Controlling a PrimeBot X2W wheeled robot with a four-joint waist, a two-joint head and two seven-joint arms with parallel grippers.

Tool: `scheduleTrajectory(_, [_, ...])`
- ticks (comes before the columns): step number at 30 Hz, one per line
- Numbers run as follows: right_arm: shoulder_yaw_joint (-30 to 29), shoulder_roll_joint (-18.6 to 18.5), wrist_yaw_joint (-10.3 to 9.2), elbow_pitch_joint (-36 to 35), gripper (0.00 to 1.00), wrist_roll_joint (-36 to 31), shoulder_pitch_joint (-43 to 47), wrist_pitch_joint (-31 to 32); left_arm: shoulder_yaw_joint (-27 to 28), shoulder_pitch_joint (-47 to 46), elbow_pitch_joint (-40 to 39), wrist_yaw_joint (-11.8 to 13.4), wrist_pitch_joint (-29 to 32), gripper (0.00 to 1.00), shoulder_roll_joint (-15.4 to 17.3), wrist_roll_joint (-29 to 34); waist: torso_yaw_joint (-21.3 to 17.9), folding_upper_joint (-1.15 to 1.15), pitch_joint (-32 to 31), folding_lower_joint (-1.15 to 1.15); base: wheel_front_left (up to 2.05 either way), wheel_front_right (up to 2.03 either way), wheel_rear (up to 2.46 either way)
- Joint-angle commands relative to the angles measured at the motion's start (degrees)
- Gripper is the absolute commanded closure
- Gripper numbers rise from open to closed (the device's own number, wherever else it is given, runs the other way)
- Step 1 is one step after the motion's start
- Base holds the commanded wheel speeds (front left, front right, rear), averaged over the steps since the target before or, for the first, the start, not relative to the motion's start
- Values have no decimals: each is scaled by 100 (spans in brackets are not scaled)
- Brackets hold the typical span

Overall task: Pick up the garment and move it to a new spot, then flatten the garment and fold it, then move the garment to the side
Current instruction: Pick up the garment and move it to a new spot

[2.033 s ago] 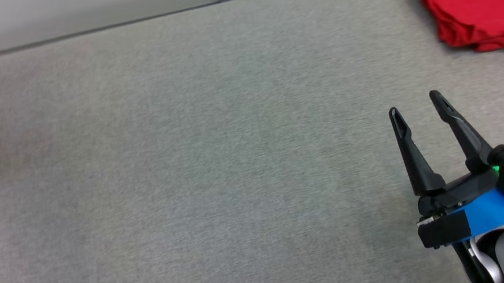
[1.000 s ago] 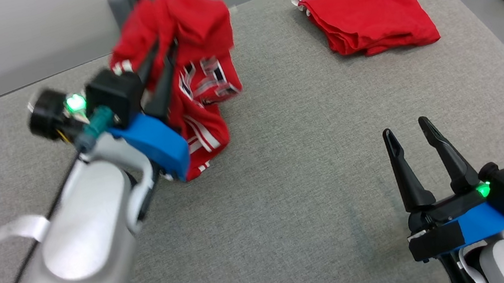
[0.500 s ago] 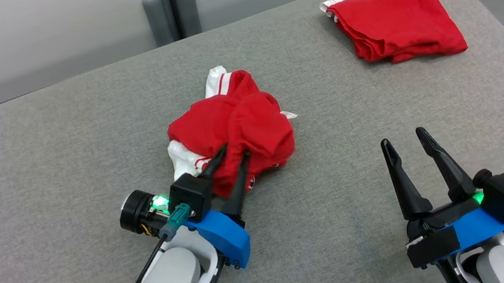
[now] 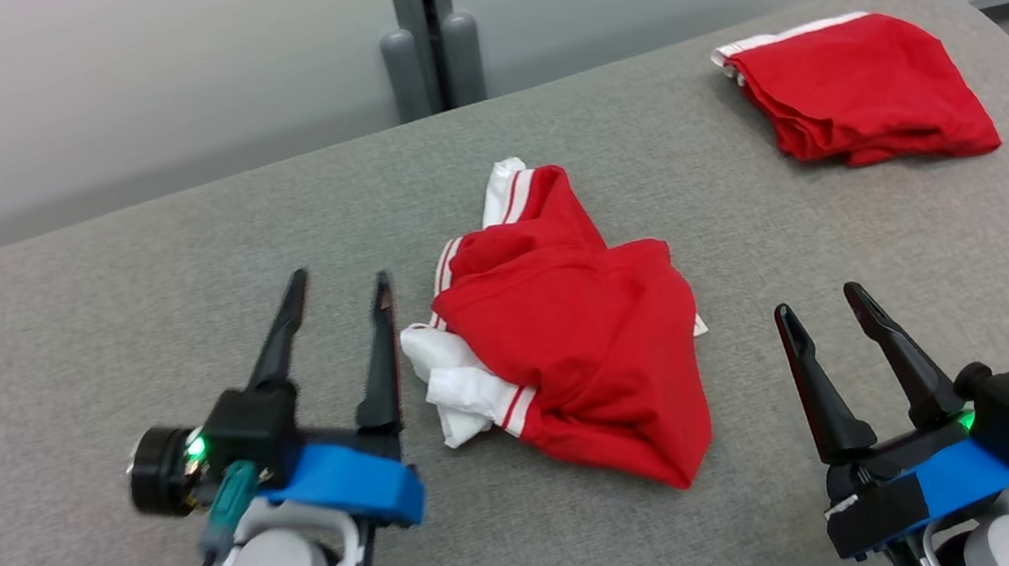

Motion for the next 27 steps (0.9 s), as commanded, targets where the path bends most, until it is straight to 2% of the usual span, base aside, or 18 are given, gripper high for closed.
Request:
scheduleTrajectory(1, [-4,4,3,6,0,-16,69,-26,113,164,-102,51,-21,0,45,49,86,0,-72,0,0,0,0])
scheduleTrajectory(12, [-231,3,3,-31,0,-90,227,-23,1398,1181,-925,199,-24,0,105,369,506,0,-290,0,0,0,0])
scheduleTrajectory(19, [-341,2,3,-53,0,-103,387,-23,1908,1707,-1073,69,-25,0,61,572,717,0,-409,0,0,0,0])
scheduleTrajectory(27, [-424,2,3,-49,0,-150,583,20,2209,2239,-982,-119,-25,0,-53,721,812,0,-579,0,0,0,0])
